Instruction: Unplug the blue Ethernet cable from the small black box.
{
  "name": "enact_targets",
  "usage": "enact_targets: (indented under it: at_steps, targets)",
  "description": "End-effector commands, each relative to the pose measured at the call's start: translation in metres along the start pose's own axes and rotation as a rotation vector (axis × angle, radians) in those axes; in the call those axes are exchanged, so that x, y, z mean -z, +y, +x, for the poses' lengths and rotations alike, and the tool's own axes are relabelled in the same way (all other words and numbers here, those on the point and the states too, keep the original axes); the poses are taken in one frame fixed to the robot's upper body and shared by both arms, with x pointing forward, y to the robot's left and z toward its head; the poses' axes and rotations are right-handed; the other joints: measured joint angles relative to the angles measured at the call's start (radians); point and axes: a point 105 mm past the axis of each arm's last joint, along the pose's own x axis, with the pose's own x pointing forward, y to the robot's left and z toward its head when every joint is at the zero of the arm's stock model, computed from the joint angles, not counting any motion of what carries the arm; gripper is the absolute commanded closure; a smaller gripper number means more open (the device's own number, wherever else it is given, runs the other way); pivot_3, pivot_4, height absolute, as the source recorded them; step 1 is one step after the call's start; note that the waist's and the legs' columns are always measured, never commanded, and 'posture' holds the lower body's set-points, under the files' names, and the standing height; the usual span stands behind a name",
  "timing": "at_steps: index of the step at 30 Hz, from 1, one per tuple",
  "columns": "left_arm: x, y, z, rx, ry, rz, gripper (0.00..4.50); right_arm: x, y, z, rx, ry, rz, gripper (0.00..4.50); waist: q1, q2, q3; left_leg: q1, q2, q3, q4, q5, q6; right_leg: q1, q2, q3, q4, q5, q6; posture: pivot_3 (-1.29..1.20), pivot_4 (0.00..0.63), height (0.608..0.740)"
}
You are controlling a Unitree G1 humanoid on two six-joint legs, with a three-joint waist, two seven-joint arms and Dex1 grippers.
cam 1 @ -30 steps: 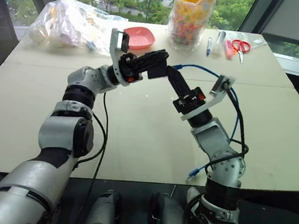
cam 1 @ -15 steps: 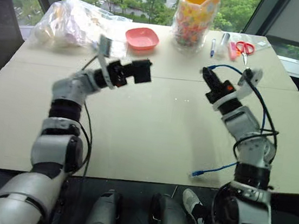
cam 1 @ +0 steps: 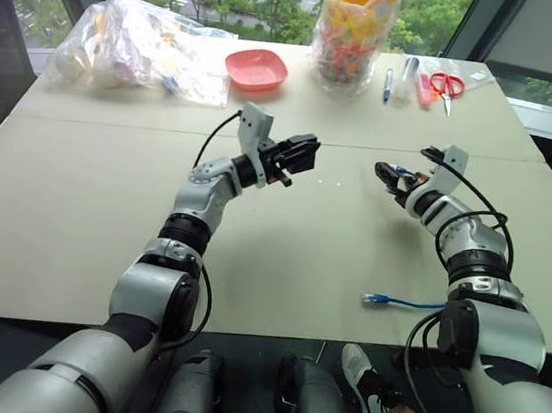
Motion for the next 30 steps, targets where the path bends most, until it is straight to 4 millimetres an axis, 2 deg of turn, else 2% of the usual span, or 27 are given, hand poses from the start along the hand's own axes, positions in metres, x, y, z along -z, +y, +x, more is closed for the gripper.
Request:
enact_targets:
  at_steps: [1, 4, 5, 7, 11, 13, 14, 17, 20, 23, 25, 27, 30]
  targets:
    - [-0.01, -0.002, 0.01, -0.013, -0.023, 0.093, 3.95, -0.006, 0.023, -0.004, -0.109, -0.009, -0.069, 0.04, 0.0, 0.0, 0.0, 0.0, 0.0, -0.001, 0.0, 0.0, 0.0, 0.0, 0.0, 0.0, 0.0, 0.0, 0.0, 0.0, 0.15, 0.74]
    - [0.009, 0.003, 0.014, -0.109, 0.043, 0.166, 3.95, 0.025, 0.075, -0.038, -0.299, 0.002, -0.18, 0.04, 0.009, 0.0, -0.001, 0.0, 0.001, -0.003, -0.001, 0.0, 0.0, 0.0, 0.0, -0.001, 0.0, -0.001, 0.001, 0.0, 0.15, 0.74]
    - [0.016, 0.005, 0.014, -0.133, 0.062, 0.174, 3.95, 0.031, 0.086, -0.049, -0.325, -0.011, -0.183, 0.04, 0.008, 0.0, -0.001, 0.0, 0.001, -0.006, -0.001, -0.001, 0.001, 0.0, 0.0, -0.002, 0.0, -0.002, 0.001, 0.0, 0.15, 0.74]
    - [0.028, 0.004, 0.014, -0.154, 0.103, 0.204, 3.95, 0.034, 0.097, -0.064, -0.329, -0.048, -0.177, 0.04, 0.002, 0.0, -0.001, -0.002, 0.001, -0.005, -0.002, -0.002, 0.002, -0.002, 0.0, -0.001, 0.0, -0.002, 0.001, 0.0, 0.15, 0.74]
    - [0.049, -0.002, 0.013, -0.15, 0.163, 0.203, 3.95, 0.031, 0.106, -0.08, -0.316, -0.099, -0.171, 0.04, 0.004, 0.0, -0.001, -0.002, 0.001, -0.004, 0.001, -0.002, 0.002, -0.001, -0.003, -0.001, 0.0, -0.001, 0.003, 0.0, 0.15, 0.74]
    - [0.055, -0.003, 0.012, -0.147, 0.181, 0.197, 2.86, 0.026, 0.108, -0.085, -0.309, -0.124, -0.181, 0.0, 0.004, 0.0, -0.001, 0.0, 0.001, -0.004, 0.002, -0.002, 0.002, 0.001, -0.004, -0.002, -0.001, 0.0, 0.002, 0.0, 0.15, 0.74]
    - [0.055, -0.003, 0.011, -0.141, 0.182, 0.194, 2.55, 0.023, 0.107, -0.087, -0.305, -0.137, -0.185, 0.0, 0.003, 0.0, -0.001, 0.0, 0.001, -0.005, 0.002, -0.002, 0.002, 0.002, -0.004, -0.002, -0.002, 0.0, 0.002, 0.0, 0.15, 0.74]
    - [0.051, -0.001, 0.01, -0.141, 0.165, 0.187, 1.23, 0.019, 0.105, -0.09, -0.298, -0.149, -0.192, 0.0, 0.003, 0.0, -0.001, 0.0, 0.001, -0.005, 0.002, -0.002, 0.002, 0.001, -0.005, -0.002, -0.002, 0.0, 0.002, 0.0, 0.15, 0.74]
    - [0.045, 0.003, 0.009, -0.143, 0.15, 0.177, 0.12, 0.02, 0.104, -0.091, -0.298, -0.146, -0.205, 0.0, 0.003, 0.0, -0.001, -0.001, 0.001, -0.004, 0.0, -0.002, 0.002, 0.0, -0.004, -0.002, -0.002, 0.0, 0.002, 0.0, 0.15, 0.74]
    - [0.021, 0.011, 0.003, -0.11, 0.087, 0.157, 0.01, 0.021, 0.1, -0.093, -0.305, -0.137, -0.23, 0.0, 0.003, 0.0, -0.001, -0.001, 0.0, -0.004, 0.0, -0.002, 0.003, 0.0, -0.004, -0.002, -0.002, 0.0, 0.002, 0.0, 0.15, 0.74]
    - [-0.002, 0.018, -0.012, -0.058, 0.041, 0.149, 0.01, 0.021, 0.094, -0.098, -0.309, -0.127, -0.251, 0.0, 0.001, 0.0, -0.001, -0.001, 0.0, -0.004, 0.0, -0.002, 0.003, 0.0, -0.004, -0.002, -0.002, 0.0, 0.003, 0.0, 0.15, 0.74]
    - [-0.023, 0.019, -0.039, -0.015, 0.016, 0.121, 0.01, 0.022, 0.088, -0.104, -0.315, -0.112, -0.278, 0.0, -0.005, 0.0, -0.001, -0.001, 0.001, -0.004, 0.0, -0.002, 0.003, 0.0, -0.004, -0.002, -0.002, 0.0, 0.002, 0.0, 0.15, 0.74]
    - [-0.033, 0.008, -0.073, 0.001, 0.052, 0.1, 0.01, 0.024, 0.082, -0.111, -0.32, -0.104, -0.298, 0.0, -0.007, 0.001, -0.001, 0.001, 0.002, -0.004, -0.002, -0.002, 0.003, 0.0, -0.003, -0.001, -0.001, -0.001, 0.002, 0.0, 0.15, 0.74]
